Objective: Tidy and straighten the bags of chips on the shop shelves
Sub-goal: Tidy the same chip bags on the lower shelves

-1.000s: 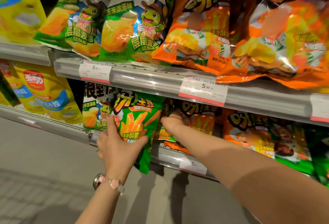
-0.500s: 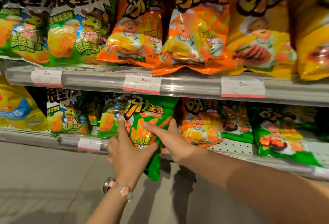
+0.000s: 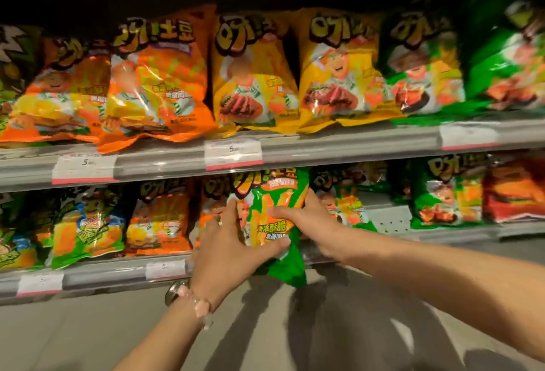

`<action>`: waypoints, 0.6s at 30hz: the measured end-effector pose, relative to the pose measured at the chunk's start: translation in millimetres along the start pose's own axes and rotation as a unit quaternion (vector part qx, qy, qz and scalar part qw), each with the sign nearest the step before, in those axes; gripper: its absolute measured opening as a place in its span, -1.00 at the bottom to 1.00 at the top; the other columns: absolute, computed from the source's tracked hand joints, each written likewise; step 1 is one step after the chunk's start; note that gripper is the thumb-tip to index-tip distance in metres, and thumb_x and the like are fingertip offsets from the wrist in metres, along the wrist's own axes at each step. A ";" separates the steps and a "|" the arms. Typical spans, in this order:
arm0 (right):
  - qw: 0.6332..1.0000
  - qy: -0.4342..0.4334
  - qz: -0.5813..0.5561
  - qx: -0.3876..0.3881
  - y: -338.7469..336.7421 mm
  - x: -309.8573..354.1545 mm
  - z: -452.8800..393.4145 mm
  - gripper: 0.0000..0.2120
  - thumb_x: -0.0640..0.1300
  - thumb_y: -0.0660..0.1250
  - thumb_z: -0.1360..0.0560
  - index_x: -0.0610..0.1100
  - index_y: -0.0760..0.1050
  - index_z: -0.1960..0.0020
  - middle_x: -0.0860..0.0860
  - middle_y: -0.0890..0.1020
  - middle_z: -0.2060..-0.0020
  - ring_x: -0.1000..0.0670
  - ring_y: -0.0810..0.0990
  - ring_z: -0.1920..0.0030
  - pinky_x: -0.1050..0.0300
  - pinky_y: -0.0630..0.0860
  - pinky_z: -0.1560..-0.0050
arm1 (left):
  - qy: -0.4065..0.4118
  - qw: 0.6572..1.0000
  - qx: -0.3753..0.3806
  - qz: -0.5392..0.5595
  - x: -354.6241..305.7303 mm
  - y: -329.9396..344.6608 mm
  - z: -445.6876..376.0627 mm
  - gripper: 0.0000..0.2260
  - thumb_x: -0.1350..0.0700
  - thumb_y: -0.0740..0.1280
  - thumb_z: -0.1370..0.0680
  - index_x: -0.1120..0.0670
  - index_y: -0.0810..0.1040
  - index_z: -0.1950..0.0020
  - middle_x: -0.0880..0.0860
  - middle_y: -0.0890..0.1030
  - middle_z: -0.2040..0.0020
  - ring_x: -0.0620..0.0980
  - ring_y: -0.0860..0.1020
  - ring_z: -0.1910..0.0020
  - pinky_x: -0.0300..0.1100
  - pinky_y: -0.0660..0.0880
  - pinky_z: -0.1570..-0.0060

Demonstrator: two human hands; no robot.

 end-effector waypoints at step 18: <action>0.990 0.042 0.060 -0.122 -299.5 -14.0 -39.9 -0.46 -0.09 0.34 -0.52 -0.26 0.25 -0.40 -0.13 0.48 -0.21 -0.07 0.45 -0.14 0.08 0.42 -0.08 | 0.464 0.816 -0.200 -0.280 -347.9 103.6 4.6 -0.16 -0.13 0.59 -0.22 0.10 0.41 -0.42 0.25 0.42 -0.37 0.29 0.33 -0.39 0.30 0.19 -0.32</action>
Point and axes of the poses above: each hand's wrist, its own z-axis away from the middle knuckle, its own y-axis out of the palm, x = y × z, the point moved 7 cm from there along -z, towards the middle knuckle
